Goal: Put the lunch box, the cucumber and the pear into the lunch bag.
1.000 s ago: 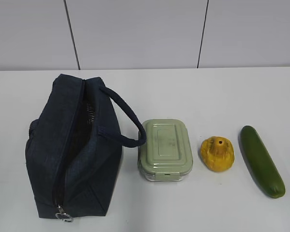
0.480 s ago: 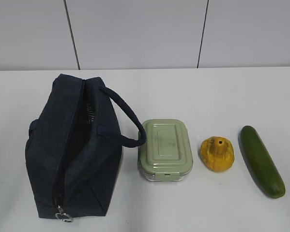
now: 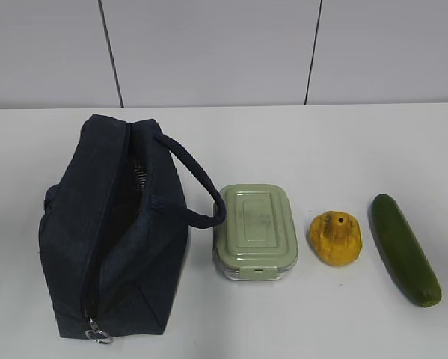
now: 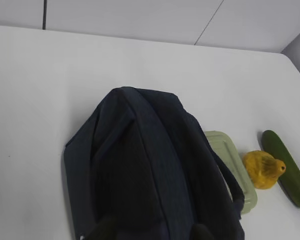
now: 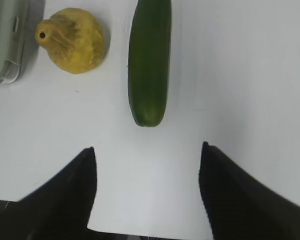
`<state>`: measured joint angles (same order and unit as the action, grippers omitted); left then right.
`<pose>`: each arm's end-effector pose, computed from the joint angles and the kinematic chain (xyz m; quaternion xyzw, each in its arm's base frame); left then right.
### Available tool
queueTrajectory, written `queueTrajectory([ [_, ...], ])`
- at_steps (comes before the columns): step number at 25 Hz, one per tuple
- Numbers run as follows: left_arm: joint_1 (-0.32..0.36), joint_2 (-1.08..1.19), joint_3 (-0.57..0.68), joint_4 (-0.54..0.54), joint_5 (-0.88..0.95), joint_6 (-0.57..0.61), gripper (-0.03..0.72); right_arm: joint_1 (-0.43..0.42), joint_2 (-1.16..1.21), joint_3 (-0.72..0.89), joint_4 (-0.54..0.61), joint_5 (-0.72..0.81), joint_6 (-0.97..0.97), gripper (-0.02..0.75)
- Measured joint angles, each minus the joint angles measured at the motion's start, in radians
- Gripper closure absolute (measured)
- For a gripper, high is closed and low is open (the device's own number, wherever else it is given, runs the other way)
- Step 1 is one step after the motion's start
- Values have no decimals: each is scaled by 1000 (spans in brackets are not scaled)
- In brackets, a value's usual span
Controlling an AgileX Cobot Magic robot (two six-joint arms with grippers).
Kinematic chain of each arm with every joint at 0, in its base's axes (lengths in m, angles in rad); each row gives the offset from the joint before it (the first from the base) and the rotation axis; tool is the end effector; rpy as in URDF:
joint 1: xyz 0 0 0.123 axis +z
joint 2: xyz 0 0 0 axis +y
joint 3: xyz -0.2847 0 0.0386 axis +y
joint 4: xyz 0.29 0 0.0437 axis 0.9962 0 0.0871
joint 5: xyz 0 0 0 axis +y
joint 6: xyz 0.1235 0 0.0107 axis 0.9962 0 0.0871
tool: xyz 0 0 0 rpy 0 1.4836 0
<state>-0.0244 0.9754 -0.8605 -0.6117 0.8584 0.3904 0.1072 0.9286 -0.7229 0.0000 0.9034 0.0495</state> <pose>0.2428 -0.0599 0.3115 0.0784 0.9014 -0.2178 0.3659 0.2165 0.0233 0.2518 -0.0278 0.9622 0.0212 0.2702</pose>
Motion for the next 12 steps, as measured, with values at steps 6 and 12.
queueTrajectory([
  [6, 0, 185, -70, -9, -12, 63, 375, 0, 279, -134, 18, -8, -33, 241],
  [12, -4, 277, -94, -9, 8, 83, 218, 0, 460, -201, 25, -47, -39, 215],
])
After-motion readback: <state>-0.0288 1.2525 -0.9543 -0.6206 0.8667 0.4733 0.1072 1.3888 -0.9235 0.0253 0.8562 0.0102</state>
